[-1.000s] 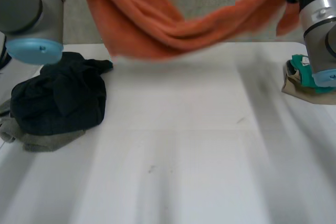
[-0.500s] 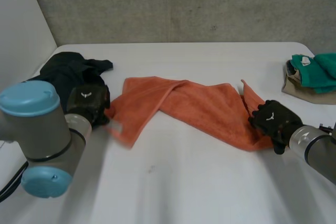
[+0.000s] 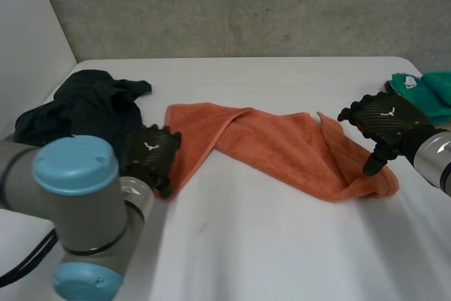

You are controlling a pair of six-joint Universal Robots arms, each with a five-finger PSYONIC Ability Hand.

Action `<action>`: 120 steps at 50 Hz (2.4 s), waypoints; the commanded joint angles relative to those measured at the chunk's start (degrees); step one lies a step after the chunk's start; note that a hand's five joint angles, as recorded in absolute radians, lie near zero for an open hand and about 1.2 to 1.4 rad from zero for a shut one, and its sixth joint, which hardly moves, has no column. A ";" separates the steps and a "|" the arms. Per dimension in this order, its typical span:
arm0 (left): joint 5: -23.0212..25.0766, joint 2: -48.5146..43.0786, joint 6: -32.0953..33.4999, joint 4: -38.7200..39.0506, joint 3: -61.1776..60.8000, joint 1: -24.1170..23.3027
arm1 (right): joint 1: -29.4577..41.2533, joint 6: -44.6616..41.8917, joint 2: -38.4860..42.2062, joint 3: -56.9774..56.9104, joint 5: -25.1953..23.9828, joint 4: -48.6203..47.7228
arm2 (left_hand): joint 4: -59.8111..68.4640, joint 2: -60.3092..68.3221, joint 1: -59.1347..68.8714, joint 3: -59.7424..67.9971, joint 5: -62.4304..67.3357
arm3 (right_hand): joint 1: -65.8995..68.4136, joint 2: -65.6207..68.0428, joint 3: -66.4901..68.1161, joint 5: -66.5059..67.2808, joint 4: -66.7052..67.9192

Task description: Fold the laundry.

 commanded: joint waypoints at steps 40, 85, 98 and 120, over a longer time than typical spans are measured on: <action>6.39 -10.17 0.42 -10.06 9.33 4.68 | 0.47 -0.86 5.50 1.83 3.44 -4.94 | 10.03 9.67 9.16 9.61 10.62 | -3.78 -4.10 -1.91 -0.33 -1.90; 5.25 -7.91 6.75 -6.71 18.05 6.88 | 0.29 -4.29 6.11 -9.31 2.82 -1.35 | 60.14 59.78 59.27 59.72 60.73 | -5.13 -5.45 -3.25 -1.67 -3.24; 7.00 14.59 8.15 -10.50 2.67 4.24 | 6.10 -11.14 25.44 -36.21 -5.44 8.25 | 60.14 59.78 59.27 59.72 60.73 | -4.62 -4.95 -2.75 -1.17 -2.74; 10.08 28.59 11.41 -4.26 -16.68 7.93 | 11.81 -11.59 50.59 -56.53 0.10 2.19 | 60.14 59.78 59.27 59.72 60.73 | 56.85 56.53 58.72 60.30 58.73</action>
